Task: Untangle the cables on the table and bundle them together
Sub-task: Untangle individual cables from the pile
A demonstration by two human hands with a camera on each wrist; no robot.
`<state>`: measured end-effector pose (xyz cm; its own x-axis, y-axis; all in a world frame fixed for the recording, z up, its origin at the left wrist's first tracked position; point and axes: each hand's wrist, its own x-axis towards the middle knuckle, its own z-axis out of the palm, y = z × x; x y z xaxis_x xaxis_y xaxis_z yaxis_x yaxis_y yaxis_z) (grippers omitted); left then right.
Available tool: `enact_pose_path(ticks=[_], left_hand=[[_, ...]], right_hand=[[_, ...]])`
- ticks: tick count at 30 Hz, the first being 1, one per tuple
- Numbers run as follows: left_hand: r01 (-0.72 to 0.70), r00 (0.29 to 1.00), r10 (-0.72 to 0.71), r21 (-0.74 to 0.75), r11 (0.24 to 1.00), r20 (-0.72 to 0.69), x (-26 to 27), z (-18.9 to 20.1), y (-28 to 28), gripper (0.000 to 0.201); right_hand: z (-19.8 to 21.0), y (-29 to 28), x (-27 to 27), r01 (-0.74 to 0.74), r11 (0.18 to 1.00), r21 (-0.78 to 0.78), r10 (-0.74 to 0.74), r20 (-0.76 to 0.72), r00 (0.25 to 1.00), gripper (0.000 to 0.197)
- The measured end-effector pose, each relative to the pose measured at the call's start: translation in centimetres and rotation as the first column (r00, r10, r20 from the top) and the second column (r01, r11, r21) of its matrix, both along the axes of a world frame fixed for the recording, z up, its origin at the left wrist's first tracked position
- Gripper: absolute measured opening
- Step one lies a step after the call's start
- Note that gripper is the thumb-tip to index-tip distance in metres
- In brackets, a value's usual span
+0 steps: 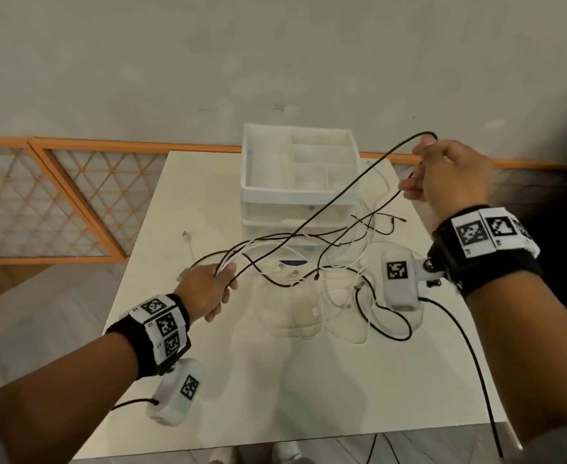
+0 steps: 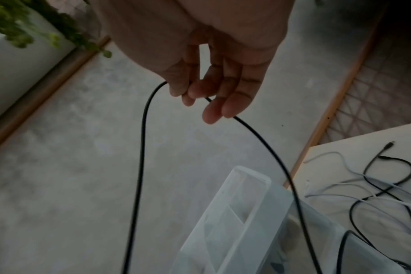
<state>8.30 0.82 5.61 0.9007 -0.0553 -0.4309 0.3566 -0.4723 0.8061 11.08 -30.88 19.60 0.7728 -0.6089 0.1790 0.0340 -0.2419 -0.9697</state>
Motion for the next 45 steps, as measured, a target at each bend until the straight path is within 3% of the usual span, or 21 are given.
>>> enact_pose_path(ticks=[3, 6, 9, 11, 13, 15, 17, 18, 20, 21, 23, 25, 29, 32, 34, 36, 38, 39, 42, 44, 45], left_hand=[[0.023, 0.998, -0.022, 0.02, 1.0, -0.062, -0.5, -1.0, 0.4, 0.042], [0.025, 0.995, -0.028, -0.037, 0.999, -0.092, -0.6, -0.6, 0.1, 0.042], [-0.013, 0.991, -0.008, -0.152, 0.988, -0.135, -0.3, 0.6, -0.8, 0.041], [-0.044, 0.986, 0.006, -0.23, 0.972, -0.165, -0.2, 1.6, -1.1, 0.042], [-0.062, 0.984, 0.011, -0.285, 0.957, -0.177, -0.1, 2.7, -1.4, 0.041], [-0.053, 0.984, -0.008, -0.341, 0.939, -0.176, 0.0, 3.9, -1.7, 0.04], [-0.024, 0.985, -0.044, -0.386, 0.922, -0.166, 0.2, 4.9, -2.2, 0.039], [-0.004, 0.985, -0.065, -0.401, 0.916, -0.158, 0.3, 5.3, -2.6, 0.039], [0.033, 0.985, -0.102, -0.423, 0.905, -0.141, 0.5, 6.1, -3.5, 0.038], [0.051, 0.984, -0.119, -0.433, 0.9, -0.131, 0.5, 6.5, -3.9, 0.037], [0.093, 0.981, -0.159, -0.449, 0.889, -0.111, 0.5, 7.1, -4.4, 0.037], [0.177, 0.968, -0.236, -0.432, 0.884, -0.085, 0.3, 7.4, -4.5, 0.04], [0.399, 0.909, -0.416, -0.235, 0.886, -0.028, -0.1, 7.5, -4.3, 0.044], [0.429, 0.902, -0.432, -0.16, 0.889, 0.015, -0.2, 7.3, -4.1, 0.046], [0.443, 0.897, -0.44, -0.111, 0.89, 0.048, -0.5, 7.1, -3.9, 0.046], [0.476, 0.879, -0.471, -0.068, 0.877, 0.077, -0.8, 7.1, -3.8, 0.04], [0.521, 0.841, -0.518, 0.029, 0.853, 0.157, -0.9, 7.5, -3.5, 0.046], [0.522, 0.825, -0.523, 0.069, 0.85, 0.215, -0.8, 7.6, -3.1, 0.055], [0.412, 0.874, -0.376, -0.059, 0.909, 0.307, -0.5, 8.2, -1.3, 0.066], [0.394, 0.884, -0.377, -0.006, 0.919, 0.277, -0.6, 8.2, 0.4, 0.061], [0.41, 0.874, -0.425, 0.115, 0.905, 0.236, -0.7, 7.8, 1.2, 0.059]], right_hand=[[0.2, -1.1, 1.2, 0.07, 0.998, -0.003, -0.07, -0.005, 0.998, 0.025], [0.7, -2.2, 2.4, 0.116, 0.982, -0.151, -0.111, 0.044, 0.993, 0.029], [0.7, -3.1, 3.4, 0.044, 0.972, -0.229, -0.034, 0.048, 0.998, 0.024], [-0.3, -3.8, 3.9, -0.075, 0.947, -0.314, 0.039, -0.12, 0.992, 0.043], [-2.0, -4.1, 3.5, -0.196, 0.838, -0.509, -0.023, -0.393, 0.919, 0.065], [-3.8, -2.9, 2.1, -0.249, 0.763, -0.596, -0.045, -0.434, 0.9, 0.065], [-5.2, -0.1, -0.1, -0.379, 0.745, -0.549, 0.181, -0.381, 0.907, 0.057], [-5.8, 1.8, -1.2, -0.504, 0.69, -0.52, 0.349, -0.371, 0.861, 0.054], [-6.8, 5.5, -3.1, -0.692, 0.482, -0.538, 0.574, -0.402, 0.713, 0.049], [-7.4, 6.7, -3.4, -0.706, 0.406, -0.58, 0.616, -0.396, 0.681, 0.042], [-8.1, 7.7, -3.1, -0.67, 0.373, -0.642, 0.639, -0.346, 0.687, 0.019], [-7.9, 7.7, -2.5, -0.655, 0.444, -0.611, 0.621, -0.317, 0.717, 0.013], [-7.0, 7.7, -2.5, -0.655, 0.528, -0.54, 0.552, -0.367, 0.748, 0.003], [-7.0, 8.3, -2.8, -0.589, 0.588, -0.555, 0.502, -0.32, 0.803, 0.021], [-7.0, 8.8, -3.0, -0.583, 0.546, -0.602, 0.508, -0.316, 0.802, 0.037], [-7.1, 9.3, -3.3, -0.674, 0.425, -0.605, 0.559, -0.41, 0.72, 0.047], [-7.7, 9.7, -3.5, -0.731, 0.307, -0.61, 0.547, -0.515, 0.66, 0.026], [-7.9, 9.4, -3.3, -0.75, 0.267, -0.604, 0.504, -0.576, 0.644, 0.012], [-8.2, 5.9, -1.6, -0.814, 0.224, -0.536, 0.19, -0.795, 0.576, 0.017], [-8.3, 1.8, -0.2, -0.759, 0.336, -0.558, 0.017, -0.802, 0.597, 0.014], [-8.4, 0.0, 0.4, -0.658, 0.439, -0.612, -0.033, -0.743, 0.668, 0.012]])
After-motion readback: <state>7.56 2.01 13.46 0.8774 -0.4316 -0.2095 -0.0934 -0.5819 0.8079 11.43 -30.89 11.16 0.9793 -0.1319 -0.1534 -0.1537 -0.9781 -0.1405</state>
